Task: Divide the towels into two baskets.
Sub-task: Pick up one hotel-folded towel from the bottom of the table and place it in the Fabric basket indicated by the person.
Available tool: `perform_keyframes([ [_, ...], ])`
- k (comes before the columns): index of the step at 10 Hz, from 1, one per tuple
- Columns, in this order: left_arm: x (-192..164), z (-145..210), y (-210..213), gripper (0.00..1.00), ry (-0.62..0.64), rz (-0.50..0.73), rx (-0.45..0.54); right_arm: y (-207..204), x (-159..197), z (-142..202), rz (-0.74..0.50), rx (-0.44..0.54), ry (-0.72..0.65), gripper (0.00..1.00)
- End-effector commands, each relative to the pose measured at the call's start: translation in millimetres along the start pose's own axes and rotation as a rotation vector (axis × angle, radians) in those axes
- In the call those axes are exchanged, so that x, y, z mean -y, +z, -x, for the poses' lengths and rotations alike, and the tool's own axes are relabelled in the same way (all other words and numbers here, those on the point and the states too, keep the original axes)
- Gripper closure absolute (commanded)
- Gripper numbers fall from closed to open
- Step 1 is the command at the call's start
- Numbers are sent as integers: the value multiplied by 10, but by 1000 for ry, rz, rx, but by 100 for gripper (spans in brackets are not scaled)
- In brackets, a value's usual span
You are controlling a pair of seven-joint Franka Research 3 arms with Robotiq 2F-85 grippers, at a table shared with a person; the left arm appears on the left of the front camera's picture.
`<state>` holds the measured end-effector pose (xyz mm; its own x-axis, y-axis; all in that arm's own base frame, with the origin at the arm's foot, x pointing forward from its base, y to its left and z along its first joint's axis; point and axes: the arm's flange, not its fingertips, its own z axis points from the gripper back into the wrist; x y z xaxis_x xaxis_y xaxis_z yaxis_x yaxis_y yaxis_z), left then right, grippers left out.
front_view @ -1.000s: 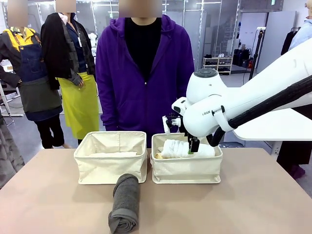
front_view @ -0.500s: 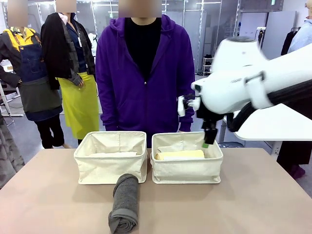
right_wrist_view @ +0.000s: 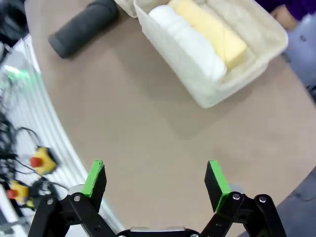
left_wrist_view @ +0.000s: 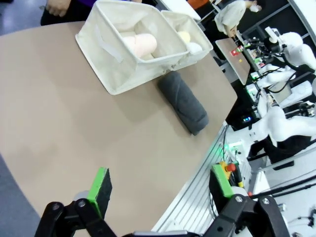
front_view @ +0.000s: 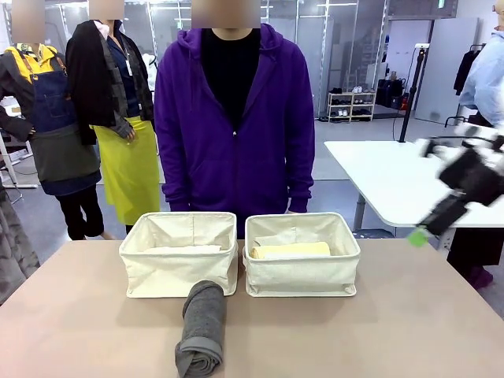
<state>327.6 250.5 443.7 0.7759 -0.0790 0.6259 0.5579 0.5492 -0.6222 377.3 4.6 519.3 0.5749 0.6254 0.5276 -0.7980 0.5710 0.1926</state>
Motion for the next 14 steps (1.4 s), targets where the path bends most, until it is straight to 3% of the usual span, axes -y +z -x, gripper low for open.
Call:
perform_keyframes([
  [1, 44, -7, 29, 0, 12, 0, 12, 178, 283, 576, -120, 134, -186, 0],
  [4, 44, -7, 29, 0, 12, 0, 12, 376, 563, 1704, -218, 304, -409, 0],
  [6, 44, -7, 29, 0, 12, 0, 12, 244, 626, 2401, -249, 381, -579, 0],
  [7, 44, -7, 29, 0, 12, 0, 12, 141, 633, 2526, -257, 395, -605, 0],
  [8, 44, -7, 29, 0, 12, 0, 12, 63, 671, 2488, -243, 423, -509, 0],
  [9, 44, -7, 29, 0, 12, 0, 12, 270, 607, 2530, -238, 351, -606, 0],
  [14, 44, -7, 29, 0, 12, 0, 12, 270, 607, 2530, -238, 351, -606, 0],
])
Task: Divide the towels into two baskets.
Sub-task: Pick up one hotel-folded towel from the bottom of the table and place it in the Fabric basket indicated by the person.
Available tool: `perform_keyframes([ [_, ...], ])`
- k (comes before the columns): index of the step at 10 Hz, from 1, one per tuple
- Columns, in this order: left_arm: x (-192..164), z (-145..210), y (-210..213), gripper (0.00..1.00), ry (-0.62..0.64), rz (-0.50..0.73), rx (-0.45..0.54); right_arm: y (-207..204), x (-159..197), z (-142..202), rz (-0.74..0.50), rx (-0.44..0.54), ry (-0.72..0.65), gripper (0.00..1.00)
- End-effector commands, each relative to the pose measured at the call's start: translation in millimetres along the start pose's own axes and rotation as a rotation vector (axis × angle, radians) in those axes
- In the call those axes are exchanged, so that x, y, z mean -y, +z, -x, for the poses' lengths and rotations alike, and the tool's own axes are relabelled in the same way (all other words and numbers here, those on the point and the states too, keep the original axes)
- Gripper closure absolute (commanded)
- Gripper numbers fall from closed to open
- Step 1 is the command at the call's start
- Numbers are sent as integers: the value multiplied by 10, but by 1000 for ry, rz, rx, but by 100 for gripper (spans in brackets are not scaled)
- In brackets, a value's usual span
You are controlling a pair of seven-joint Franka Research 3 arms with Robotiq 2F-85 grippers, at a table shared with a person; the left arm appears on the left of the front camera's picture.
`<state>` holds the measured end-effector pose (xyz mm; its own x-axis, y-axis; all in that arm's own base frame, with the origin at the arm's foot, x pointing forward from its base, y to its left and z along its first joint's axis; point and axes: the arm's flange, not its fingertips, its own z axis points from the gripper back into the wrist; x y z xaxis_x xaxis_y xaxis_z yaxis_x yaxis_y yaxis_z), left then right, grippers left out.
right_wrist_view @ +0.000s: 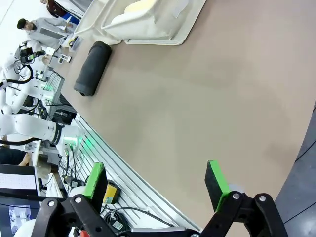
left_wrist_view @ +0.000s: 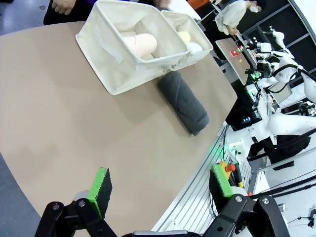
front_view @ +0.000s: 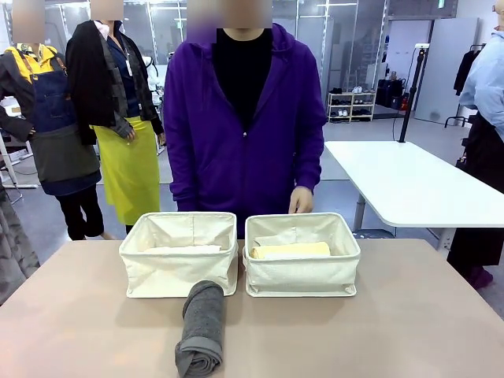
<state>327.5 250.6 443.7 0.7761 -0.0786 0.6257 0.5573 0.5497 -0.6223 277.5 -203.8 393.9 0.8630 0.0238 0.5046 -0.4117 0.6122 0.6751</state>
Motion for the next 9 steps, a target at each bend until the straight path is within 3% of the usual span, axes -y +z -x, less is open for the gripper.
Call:
perform_keyframes([
  [1, 44, -9, 27, 0, 12, 1, 11, 11, -33, 5, -7, 8, -17, 0],
  [9, 44, -9, 27, 0, 12, 1, 11, 11, -33, 5, -7, 8, -17, 0],
])
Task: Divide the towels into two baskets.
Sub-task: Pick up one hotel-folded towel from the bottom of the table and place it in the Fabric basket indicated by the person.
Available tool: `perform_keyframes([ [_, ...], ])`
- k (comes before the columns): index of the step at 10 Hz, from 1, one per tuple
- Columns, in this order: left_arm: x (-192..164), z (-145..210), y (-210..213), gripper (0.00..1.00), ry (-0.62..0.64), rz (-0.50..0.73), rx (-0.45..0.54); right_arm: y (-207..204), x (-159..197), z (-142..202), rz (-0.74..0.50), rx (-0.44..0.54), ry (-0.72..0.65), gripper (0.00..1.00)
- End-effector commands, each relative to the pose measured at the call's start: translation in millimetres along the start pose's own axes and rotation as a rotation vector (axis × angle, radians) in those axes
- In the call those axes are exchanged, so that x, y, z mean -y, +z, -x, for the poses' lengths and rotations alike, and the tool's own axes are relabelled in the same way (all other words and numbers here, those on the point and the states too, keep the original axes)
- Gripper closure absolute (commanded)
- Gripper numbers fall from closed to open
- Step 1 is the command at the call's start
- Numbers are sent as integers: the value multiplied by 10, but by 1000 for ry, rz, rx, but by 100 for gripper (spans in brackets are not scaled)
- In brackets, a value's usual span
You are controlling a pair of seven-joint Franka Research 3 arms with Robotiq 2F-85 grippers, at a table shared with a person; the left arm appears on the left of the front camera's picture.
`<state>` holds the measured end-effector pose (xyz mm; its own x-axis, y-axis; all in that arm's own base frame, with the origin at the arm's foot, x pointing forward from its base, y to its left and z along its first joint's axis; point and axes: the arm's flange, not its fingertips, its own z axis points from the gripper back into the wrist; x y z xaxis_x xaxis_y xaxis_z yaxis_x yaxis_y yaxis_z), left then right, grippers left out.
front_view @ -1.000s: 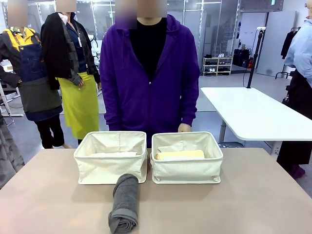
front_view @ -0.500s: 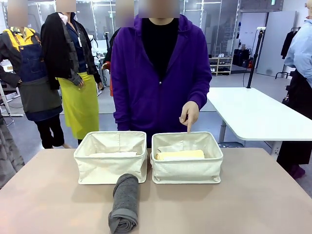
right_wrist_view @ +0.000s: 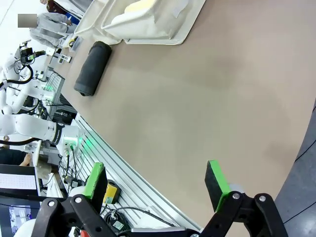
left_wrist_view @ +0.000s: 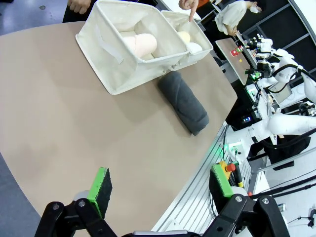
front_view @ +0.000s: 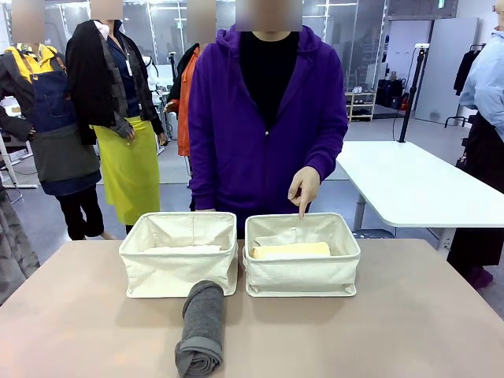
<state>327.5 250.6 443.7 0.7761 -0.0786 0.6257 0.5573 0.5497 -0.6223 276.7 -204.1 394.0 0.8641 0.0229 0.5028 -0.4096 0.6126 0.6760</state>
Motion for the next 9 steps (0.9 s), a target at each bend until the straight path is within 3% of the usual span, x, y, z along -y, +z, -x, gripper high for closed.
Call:
perform_keyframes([
  [1, 44, -9, 27, 0, 12, 1, 11, 6, -31, -1, -8, 8, -15, 0],
  [5, 0, 0, 0, 0, 0, 0, 0, 6, -31, -1, -8, 8, -15, 0],
  [9, 621, -405, -903, 0, 9, 54, -301, 6, -31, -1, -8, 8, -15, 0],
])
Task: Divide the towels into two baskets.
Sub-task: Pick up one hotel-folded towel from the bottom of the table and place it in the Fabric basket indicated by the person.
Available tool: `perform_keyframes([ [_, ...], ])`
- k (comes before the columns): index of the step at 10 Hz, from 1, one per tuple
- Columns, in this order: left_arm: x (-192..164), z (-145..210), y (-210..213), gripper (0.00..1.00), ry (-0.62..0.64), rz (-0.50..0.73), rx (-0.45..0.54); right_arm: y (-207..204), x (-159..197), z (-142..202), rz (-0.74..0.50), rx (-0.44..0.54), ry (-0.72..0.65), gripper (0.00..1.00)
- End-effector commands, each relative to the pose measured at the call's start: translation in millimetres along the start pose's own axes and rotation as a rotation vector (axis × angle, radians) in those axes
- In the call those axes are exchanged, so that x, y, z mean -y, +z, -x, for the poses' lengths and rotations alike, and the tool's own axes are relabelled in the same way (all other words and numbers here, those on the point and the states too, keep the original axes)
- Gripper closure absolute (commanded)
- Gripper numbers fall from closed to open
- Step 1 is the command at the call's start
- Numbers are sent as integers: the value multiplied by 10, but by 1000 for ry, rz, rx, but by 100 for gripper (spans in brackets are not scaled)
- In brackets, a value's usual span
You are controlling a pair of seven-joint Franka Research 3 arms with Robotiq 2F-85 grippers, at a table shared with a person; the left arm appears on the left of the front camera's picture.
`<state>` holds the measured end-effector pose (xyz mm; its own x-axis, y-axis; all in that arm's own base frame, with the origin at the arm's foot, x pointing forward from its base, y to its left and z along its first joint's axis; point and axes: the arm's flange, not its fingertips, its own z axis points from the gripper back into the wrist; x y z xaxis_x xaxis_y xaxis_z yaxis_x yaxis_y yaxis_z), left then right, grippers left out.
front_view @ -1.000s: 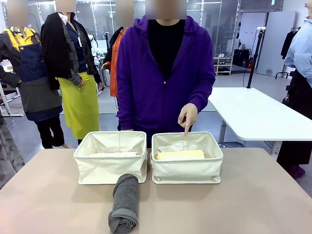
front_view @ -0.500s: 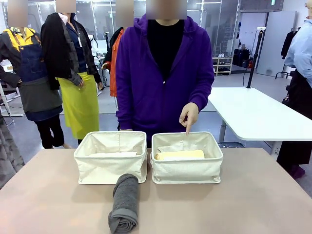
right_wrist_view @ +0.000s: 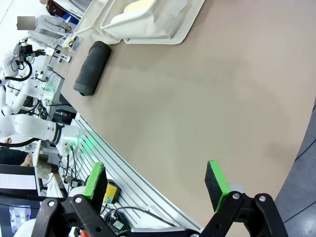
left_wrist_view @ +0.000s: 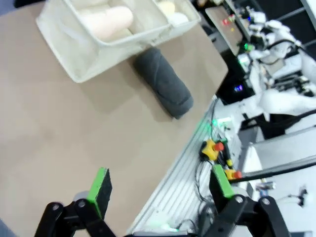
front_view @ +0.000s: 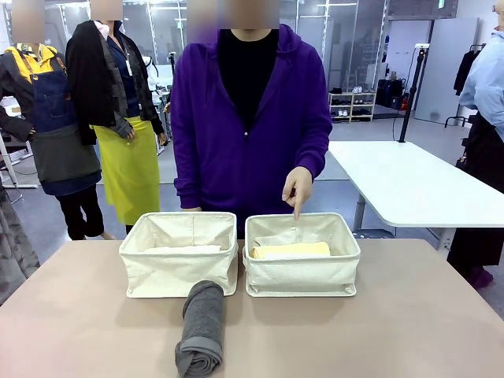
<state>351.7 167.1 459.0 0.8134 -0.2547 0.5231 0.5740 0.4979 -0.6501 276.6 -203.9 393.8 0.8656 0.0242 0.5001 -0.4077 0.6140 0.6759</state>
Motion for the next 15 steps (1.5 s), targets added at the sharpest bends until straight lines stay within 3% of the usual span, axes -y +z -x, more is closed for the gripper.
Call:
perform_keyframes([
  [1, 300, -235, -486, 0, 39, 0, -153, 9, -30, -2, -9, 11, -13, 0],
  [3, 555, -457, -1050, 0, 111, -44, -231, 9, -30, -2, -9, 11, -13, 0],
  [6, 886, -623, -1798, 0, 168, -222, -271, 9, -30, -2, -9, 11, -13, 0],
  [9, 1036, -674, -2430, 0, 195, -386, -229, 9, -30, -2, -9, 11, -13, 0],
  [11, 1096, -647, -2796, 0, 212, -454, -252, 9, -30, -2, -9, 11, -13, 0],
  [15, 1111, -672, -2653, 0, 188, -393, -243, 9, -30, -2, -9, 11, -13, 0],
])
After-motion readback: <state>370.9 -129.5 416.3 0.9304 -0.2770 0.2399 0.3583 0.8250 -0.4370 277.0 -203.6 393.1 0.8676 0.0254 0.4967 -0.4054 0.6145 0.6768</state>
